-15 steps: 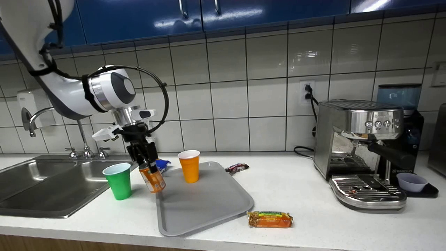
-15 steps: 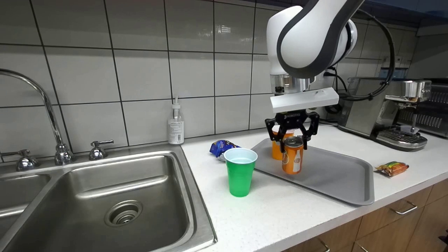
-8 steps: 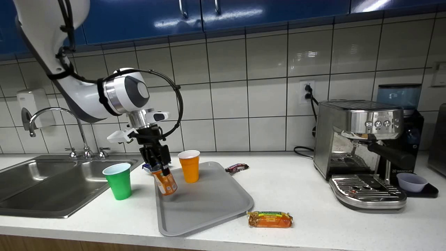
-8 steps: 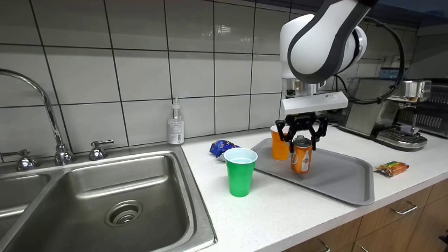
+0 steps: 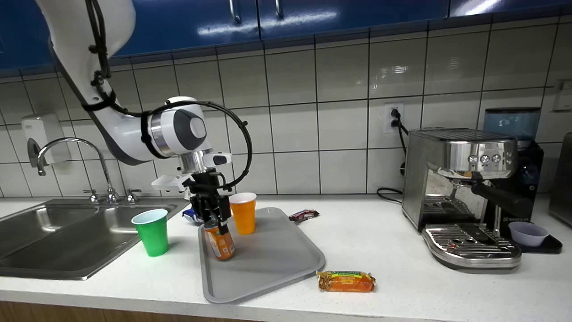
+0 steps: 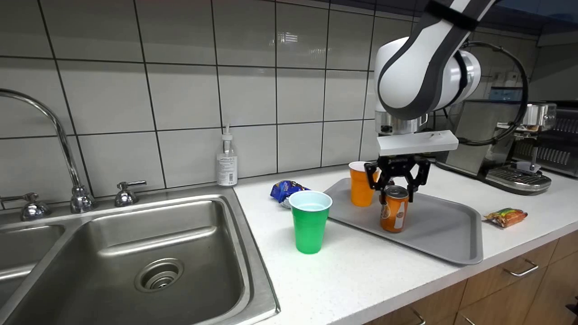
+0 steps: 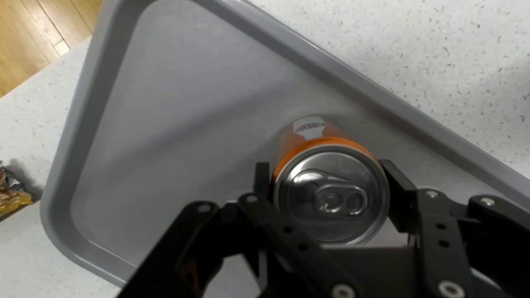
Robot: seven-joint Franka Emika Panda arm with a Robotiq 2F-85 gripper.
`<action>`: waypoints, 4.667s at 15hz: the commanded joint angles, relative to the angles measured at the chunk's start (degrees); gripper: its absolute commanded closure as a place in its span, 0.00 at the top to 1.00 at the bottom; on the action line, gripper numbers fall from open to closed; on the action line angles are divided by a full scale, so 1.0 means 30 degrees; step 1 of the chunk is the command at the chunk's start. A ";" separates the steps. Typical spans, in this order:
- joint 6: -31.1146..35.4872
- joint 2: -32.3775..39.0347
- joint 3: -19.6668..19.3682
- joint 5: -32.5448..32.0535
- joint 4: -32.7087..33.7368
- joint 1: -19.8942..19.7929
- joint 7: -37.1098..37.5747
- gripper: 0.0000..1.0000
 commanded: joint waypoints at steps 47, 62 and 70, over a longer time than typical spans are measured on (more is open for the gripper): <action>0.1415 -0.0005 -0.5335 0.1412 0.0843 -0.5002 0.2044 1.00; 0.1187 0.4743 -0.5321 0.6410 0.3960 -0.5707 0.1714 1.00; 0.0917 0.5924 -0.5478 0.6989 0.4532 -0.5789 0.1741 1.00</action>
